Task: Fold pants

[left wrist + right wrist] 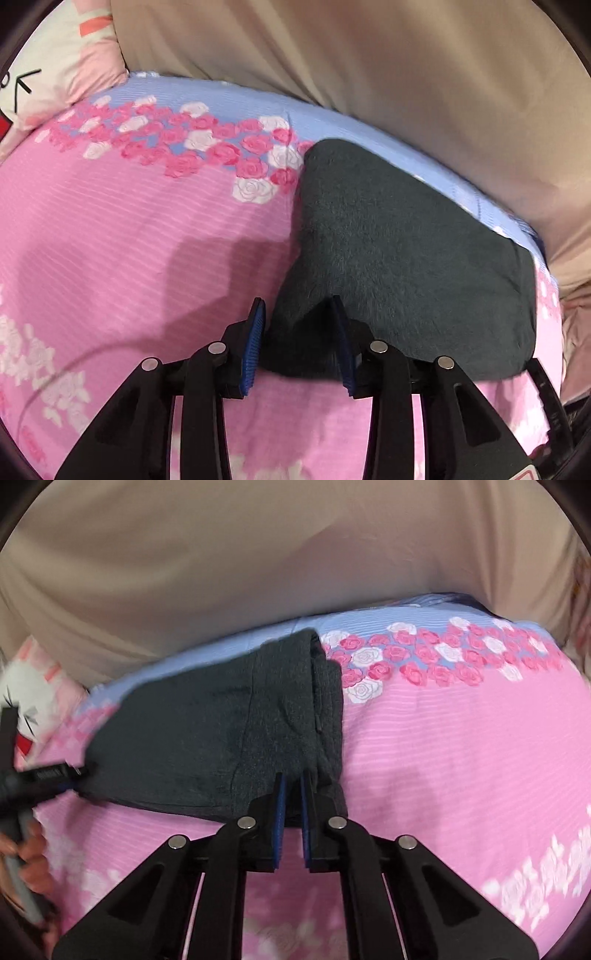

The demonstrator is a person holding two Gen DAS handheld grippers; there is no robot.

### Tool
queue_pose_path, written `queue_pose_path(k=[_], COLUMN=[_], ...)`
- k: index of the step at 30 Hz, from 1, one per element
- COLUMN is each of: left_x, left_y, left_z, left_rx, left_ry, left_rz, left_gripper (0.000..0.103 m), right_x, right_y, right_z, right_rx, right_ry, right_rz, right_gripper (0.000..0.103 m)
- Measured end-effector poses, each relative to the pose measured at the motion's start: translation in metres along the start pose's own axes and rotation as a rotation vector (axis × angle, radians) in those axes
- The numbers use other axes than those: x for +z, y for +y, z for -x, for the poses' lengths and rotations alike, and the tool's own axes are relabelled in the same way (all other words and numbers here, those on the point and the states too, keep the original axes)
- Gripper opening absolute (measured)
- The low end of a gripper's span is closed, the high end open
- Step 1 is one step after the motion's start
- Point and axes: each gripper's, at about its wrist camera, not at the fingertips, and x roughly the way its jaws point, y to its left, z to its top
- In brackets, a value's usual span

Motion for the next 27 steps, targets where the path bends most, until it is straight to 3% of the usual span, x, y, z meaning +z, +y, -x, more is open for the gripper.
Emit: queue_pose_path(k=[3,5,6,8,11,17,21,24,27], left_x=[-0.013,-0.025,-0.032,-0.043,-0.060,-0.098,-0.124,-0.145,-0.160], left_y=[-0.009,-0.019,-0.021,-0.026,-0.026,-0.023,-0.022,-0.021,-0.024], left_z=[0.029,0.037,0.041,0.047,0.058,0.078,0.091,0.097,0.097], left_rx=[0.024,0.056,0.066,0.089,0.123,0.173,0.216,0.224,0.243], left_ry=[-0.086,-0.120,-0.131,-0.144,-0.180,-0.266,-0.319,-0.341,-0.357], left_rz=[-0.079,-0.139,-0.160,-0.201,-0.239,-0.273,-0.285,-0.306,-0.341], left_gripper=[0.032,0.032,0.033,0.033,0.035,0.047,0.065,0.072,0.075], right_x=[-0.005,-0.015,-0.019,-0.024,-0.030,-0.072,-0.105,-0.118,-0.127], right_y=[0.007,0.000,-0.006,-0.005,0.009,0.020,0.019,0.020,0.023], right_z=[0.004,-0.017,-0.019,-0.003,0.037,0.084,0.099,0.113,0.123], right_rx=[-0.032,-0.108,-0.092,-0.030,-0.058,-0.112,-0.126,-0.130,-0.148], right_ry=[-0.004,0.065,0.080,0.044,-0.060,-0.120,-0.113,-0.121,-0.134], right_rz=[0.052,0.059,0.018,-0.021,0.030,0.053,0.029,0.014,0.025], right_gripper=[0.008,0.010,0.010,0.010,0.010,0.011,0.011,0.012,0.034])
